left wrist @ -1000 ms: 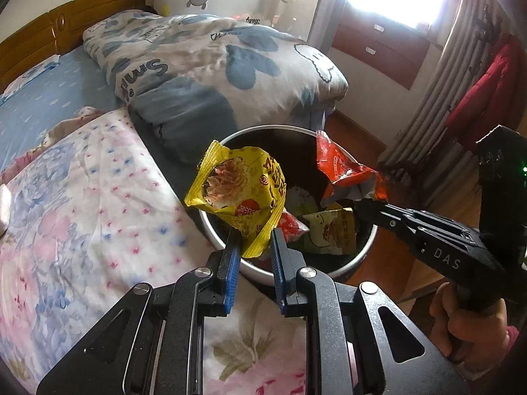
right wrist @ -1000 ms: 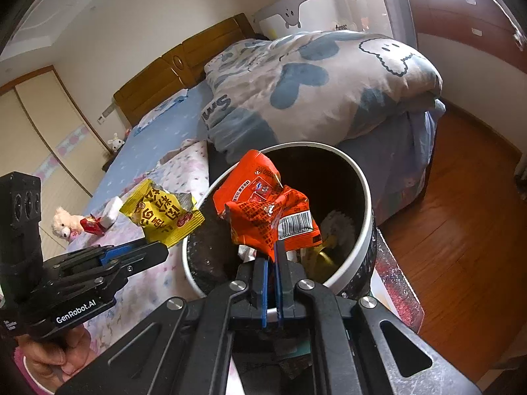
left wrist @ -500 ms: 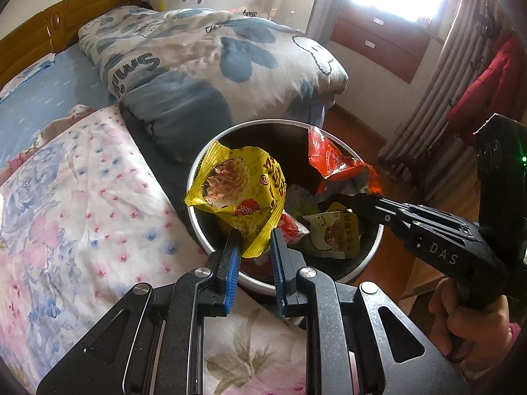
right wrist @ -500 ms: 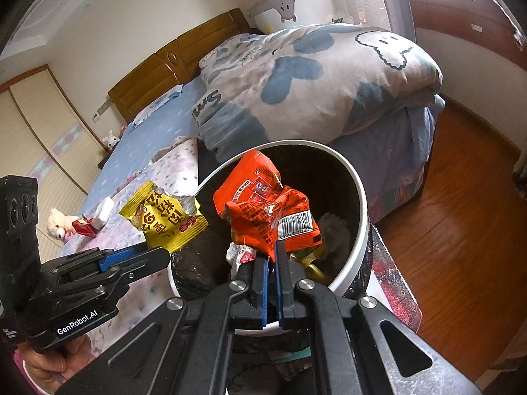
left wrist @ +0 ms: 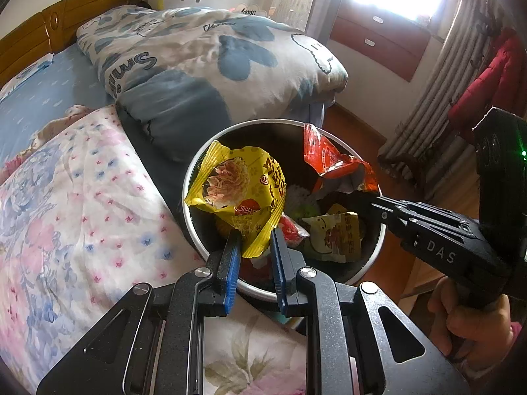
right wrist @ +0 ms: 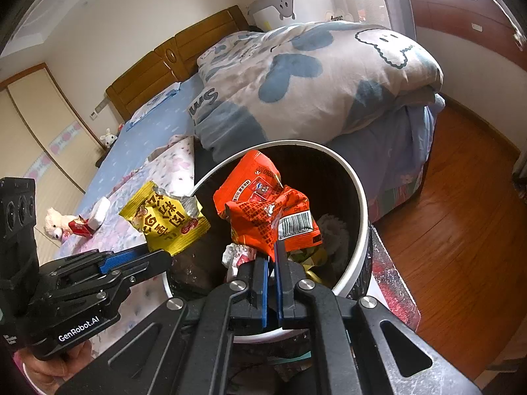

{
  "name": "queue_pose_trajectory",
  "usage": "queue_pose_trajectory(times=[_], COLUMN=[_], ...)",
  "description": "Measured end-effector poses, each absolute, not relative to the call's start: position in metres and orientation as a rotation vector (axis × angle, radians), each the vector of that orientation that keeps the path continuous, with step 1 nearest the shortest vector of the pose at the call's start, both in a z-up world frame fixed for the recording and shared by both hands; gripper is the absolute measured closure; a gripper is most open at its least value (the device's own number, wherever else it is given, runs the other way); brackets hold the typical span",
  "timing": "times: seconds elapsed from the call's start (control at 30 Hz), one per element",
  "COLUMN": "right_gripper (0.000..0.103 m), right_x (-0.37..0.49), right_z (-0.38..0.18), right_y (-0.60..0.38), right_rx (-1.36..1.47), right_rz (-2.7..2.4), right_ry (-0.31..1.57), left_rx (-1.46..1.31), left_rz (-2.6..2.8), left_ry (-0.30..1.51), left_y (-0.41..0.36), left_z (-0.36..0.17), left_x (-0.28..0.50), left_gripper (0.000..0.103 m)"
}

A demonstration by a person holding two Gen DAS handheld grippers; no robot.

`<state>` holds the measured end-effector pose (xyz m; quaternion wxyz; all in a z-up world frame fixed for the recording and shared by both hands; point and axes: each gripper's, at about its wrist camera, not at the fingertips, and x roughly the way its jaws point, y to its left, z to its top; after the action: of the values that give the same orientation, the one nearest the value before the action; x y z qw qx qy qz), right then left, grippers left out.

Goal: Collect trash
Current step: 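Carry the yellow and orange snack bags over the trash bin with both tools, then open both tools to drop the snack bags into the bin, then move both open tools back toward the red box and white foam block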

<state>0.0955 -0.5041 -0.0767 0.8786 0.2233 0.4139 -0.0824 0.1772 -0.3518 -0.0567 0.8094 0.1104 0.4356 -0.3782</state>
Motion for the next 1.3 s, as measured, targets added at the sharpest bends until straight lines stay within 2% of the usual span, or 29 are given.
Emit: queue_pose_trajectory(times=[0.43, 0.47, 0.53, 0.6, 0.67, 0.7, 0.73, 0.8, 0.87, 0.93, 1.1, 1.3], right_gripper=[0.098, 0.095, 0.094, 0.094, 0.091, 0.085, 0.073, 0.059, 0.047, 0.029, 0.026, 0.023], right_x=[0.100, 0.100, 0.100, 0.099, 0.097, 0.097, 0.096, 0.093, 0.090, 0.088, 0.089, 0.102], right_z=[-0.076, -0.076, -0.076, -0.075, -0.075, -0.074, -0.073, -0.069, -0.064, -0.061, -0.053, -0.047], right_y=[-0.507, -0.507, -0.508, -0.510, -0.511, -0.511, -0.509, -0.505, -0.500, -0.493, -0.473, -0.435], right_rx=[0.456, 0.455, 0.457, 0.471, 0.483, 0.483, 0.480, 0.473, 0.467, 0.462, 0.464, 0.439], right_rz=[-0.184, -0.186, -0.194, -0.201, -0.203, -0.203, -0.205, -0.205, -0.203, -0.199, -0.162, -0.092], right_ry=[0.871, 0.870, 0.864, 0.857, 0.853, 0.850, 0.846, 0.827, 0.807, 0.789, 0.765, 0.759], left_rx=[0.237, 0.234, 0.214, 0.199, 0.188, 0.179, 0.170, 0.148, 0.126, 0.110, 0.064, -0.018], left_rz=[-0.805, -0.803, -0.805, -0.798, -0.796, -0.796, -0.795, -0.781, -0.759, -0.732, -0.654, -0.566], left_ry=[0.935, 0.935, 0.945, 0.938, 0.927, 0.927, 0.927, 0.922, 0.919, 0.913, 0.913, 0.933], left_y=[-0.354, -0.354, -0.352, -0.349, -0.343, -0.340, -0.337, -0.325, -0.313, -0.299, -0.256, -0.194], left_z=[-0.057, -0.057, -0.057, -0.056, -0.053, -0.052, -0.052, -0.050, -0.049, -0.050, -0.055, -0.064], left_x=[0.178, 0.178, 0.180, 0.179, 0.178, 0.177, 0.177, 0.175, 0.174, 0.173, 0.170, 0.174], left_gripper=[0.085, 0.083, 0.073, 0.052, 0.051, 0.051, 0.051, 0.047, 0.045, 0.043, 0.039, 0.039])
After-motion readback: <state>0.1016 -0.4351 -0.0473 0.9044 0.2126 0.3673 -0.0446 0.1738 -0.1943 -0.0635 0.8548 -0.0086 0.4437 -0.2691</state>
